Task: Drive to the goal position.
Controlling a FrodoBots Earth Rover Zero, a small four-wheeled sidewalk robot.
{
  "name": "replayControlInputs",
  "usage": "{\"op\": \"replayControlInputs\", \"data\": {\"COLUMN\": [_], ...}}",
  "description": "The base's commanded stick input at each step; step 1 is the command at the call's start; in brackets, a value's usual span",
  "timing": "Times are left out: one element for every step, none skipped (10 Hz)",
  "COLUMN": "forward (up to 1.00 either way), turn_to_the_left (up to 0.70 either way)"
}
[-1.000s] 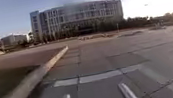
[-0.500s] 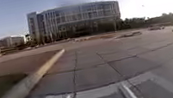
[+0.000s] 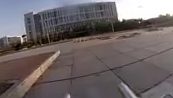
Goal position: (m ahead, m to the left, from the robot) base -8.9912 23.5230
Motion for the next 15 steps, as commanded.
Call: {"op": "replayControlInputs", "data": {"forward": [0.70, 0.70, 0.70, 0.70, 0.70, 0.70, 0.70, 0.70, 0.70, 0.70, 0.70, 0.70, 0.70, 0.70, 0.70], "turn_to_the_left": [-0.09, 0.00, 0.00, 0.00, 0.00, 0.00, 0.00, 0.00, 0.00, 0.00, 0.00, 0.00, 0.00, 0.00, 0.00]}}
